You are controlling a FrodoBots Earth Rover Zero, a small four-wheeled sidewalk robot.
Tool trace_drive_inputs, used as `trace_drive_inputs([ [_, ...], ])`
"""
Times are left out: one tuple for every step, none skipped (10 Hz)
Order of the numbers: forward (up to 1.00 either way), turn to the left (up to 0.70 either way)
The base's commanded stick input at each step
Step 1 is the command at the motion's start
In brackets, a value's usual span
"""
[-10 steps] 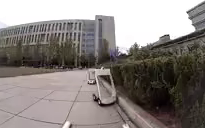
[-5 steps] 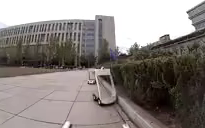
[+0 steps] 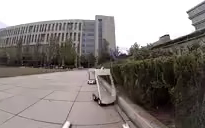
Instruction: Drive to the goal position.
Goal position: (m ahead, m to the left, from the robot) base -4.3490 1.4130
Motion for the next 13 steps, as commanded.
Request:
trace_drive_inputs([
  [0.06,0.0],
  [0.06,0.0],
  [0.06,0.0],
  [0.06,0.0],
  [0.06,0.0],
  [0.06,0.0],
  [0.06,0.0],
  [0.06,0.0],
  [0.06,0.0],
  [0.06,0.0],
  [0.06,0.0],
  [0.06,0.0],
  [0.06,0.0],
])
